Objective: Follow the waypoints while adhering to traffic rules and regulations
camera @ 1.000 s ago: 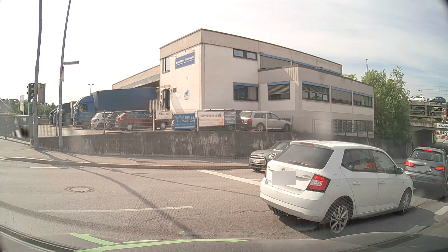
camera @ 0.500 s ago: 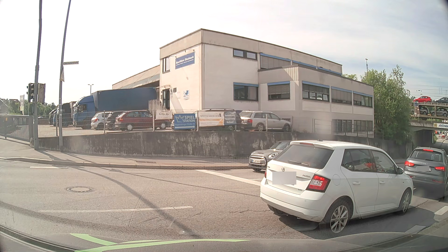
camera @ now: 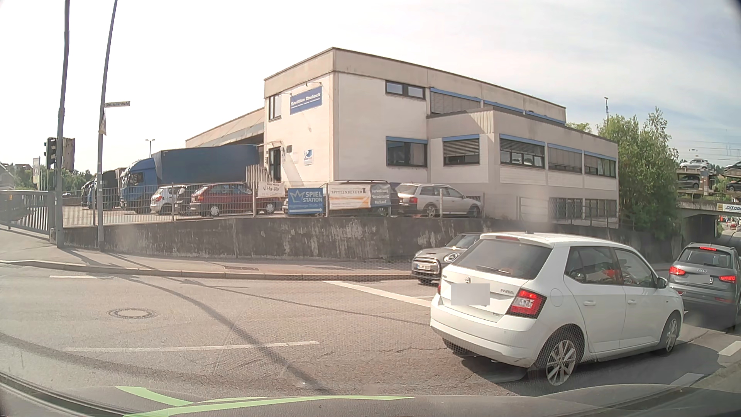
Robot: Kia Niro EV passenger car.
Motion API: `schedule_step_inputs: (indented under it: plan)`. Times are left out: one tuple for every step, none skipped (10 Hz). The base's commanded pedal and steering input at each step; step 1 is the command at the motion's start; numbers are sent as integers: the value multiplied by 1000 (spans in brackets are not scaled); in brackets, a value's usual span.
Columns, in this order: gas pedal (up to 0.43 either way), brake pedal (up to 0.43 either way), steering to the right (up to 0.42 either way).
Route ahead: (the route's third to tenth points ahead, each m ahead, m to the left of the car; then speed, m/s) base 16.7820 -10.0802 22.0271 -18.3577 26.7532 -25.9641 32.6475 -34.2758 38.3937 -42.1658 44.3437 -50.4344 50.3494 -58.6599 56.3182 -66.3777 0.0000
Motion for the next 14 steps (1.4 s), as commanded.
schedule_step_inputs:
  plan:
    - [0,311,402]
    - [0,311,402]
    - [0,311,402]
    - [0,311,402]
    - [0,311,402]
    - [0,311,402]
    - [0,311,402]
    - [0,311,402]
    - [0,311,402]
    - [0,311,402]
    - [0,311,402]
    - [0,311,402]
    - [0,317,402]
    - [0,317,402]
